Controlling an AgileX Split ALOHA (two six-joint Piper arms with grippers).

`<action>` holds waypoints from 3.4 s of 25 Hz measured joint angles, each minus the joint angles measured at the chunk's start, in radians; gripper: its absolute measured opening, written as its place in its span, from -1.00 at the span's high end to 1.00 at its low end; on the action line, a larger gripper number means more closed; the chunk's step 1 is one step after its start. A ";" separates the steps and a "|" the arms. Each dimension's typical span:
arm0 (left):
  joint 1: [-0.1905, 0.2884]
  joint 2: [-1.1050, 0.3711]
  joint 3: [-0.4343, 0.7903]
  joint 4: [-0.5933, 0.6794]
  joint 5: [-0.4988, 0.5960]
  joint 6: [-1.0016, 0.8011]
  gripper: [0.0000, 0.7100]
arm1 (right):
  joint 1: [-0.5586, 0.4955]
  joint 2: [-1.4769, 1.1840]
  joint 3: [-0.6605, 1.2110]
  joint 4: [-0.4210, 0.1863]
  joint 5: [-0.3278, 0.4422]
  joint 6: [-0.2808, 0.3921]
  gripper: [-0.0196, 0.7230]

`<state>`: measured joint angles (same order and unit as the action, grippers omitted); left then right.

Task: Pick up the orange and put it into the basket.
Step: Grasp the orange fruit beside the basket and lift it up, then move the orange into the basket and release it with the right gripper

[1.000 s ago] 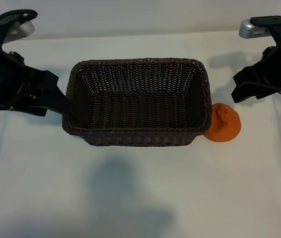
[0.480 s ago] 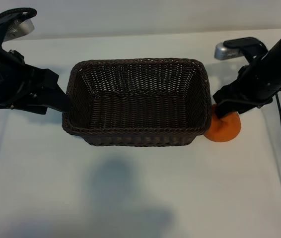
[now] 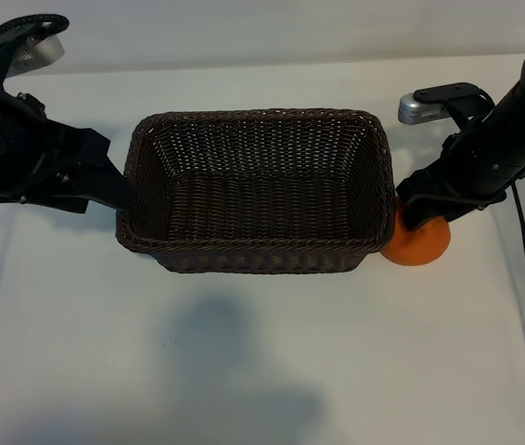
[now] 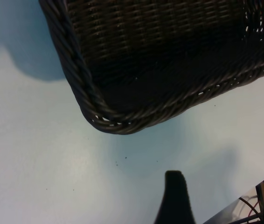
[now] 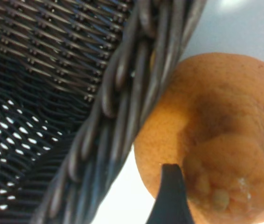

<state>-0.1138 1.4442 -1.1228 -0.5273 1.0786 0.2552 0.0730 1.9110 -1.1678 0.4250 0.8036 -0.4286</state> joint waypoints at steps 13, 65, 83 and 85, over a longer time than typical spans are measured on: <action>0.000 0.000 0.000 0.000 -0.015 0.000 -0.61 | 0.000 0.033 0.000 0.011 -0.022 0.003 -0.16; 0.000 0.000 0.000 0.000 -0.015 0.004 -0.61 | 0.000 -0.342 -0.178 -0.175 0.332 0.178 0.70; 0.000 0.000 0.000 0.000 -0.014 0.009 -0.61 | 0.217 -0.342 -0.178 -0.124 0.214 0.221 0.71; 0.000 0.000 0.000 0.000 -0.014 0.009 -0.61 | 0.252 -0.342 -0.178 -0.123 0.183 0.230 0.71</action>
<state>-0.1138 1.4442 -1.1228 -0.5273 1.0646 0.2638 0.3251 1.5687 -1.3460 0.3017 0.9863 -0.1982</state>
